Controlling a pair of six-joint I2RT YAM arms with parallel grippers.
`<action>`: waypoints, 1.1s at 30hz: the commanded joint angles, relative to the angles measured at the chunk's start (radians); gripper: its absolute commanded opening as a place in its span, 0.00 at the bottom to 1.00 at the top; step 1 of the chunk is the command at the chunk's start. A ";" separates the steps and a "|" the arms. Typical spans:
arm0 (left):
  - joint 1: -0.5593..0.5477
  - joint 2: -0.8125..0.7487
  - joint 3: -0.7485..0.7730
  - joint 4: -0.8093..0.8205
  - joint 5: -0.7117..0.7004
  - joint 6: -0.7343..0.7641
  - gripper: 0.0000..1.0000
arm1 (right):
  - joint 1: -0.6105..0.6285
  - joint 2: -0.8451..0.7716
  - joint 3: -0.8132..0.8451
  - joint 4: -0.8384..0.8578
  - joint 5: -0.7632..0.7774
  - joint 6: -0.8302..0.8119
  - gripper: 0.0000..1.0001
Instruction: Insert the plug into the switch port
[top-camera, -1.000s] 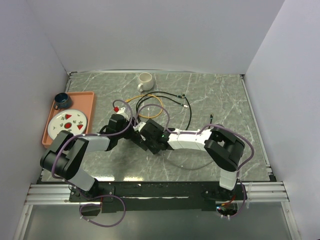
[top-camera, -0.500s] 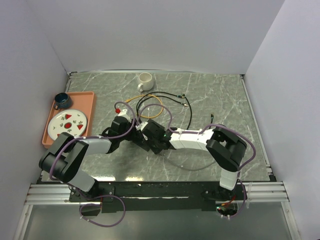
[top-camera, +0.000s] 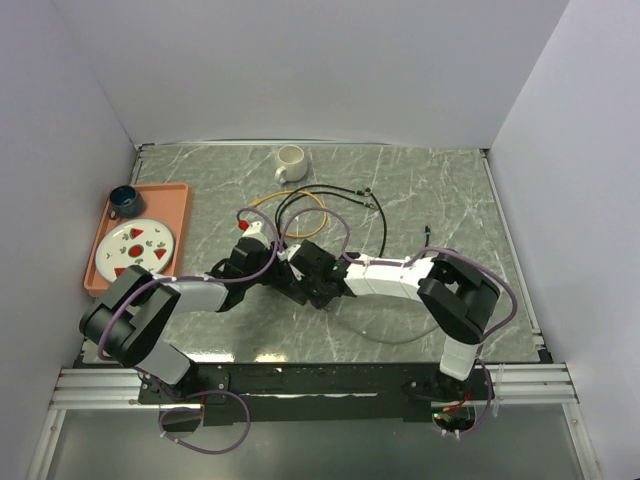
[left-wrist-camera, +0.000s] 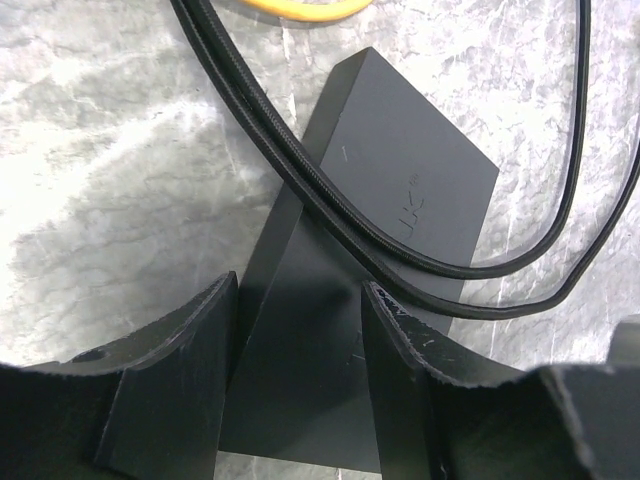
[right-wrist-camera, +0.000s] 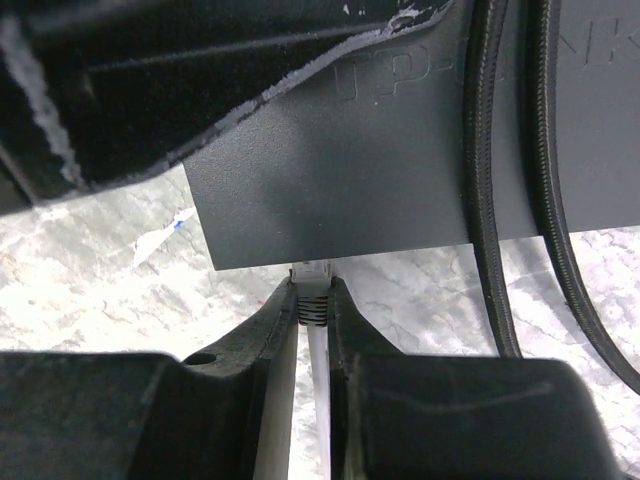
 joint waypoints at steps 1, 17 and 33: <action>-0.161 0.004 0.019 -0.034 0.403 -0.154 0.54 | -0.027 -0.027 0.030 0.455 0.031 -0.007 0.00; -0.254 0.064 0.083 -0.048 0.406 -0.160 0.54 | -0.030 -0.057 0.012 0.535 -0.005 -0.035 0.00; -0.262 -0.019 0.069 -0.167 0.233 -0.151 0.57 | -0.030 -0.036 0.000 0.493 0.001 -0.012 0.00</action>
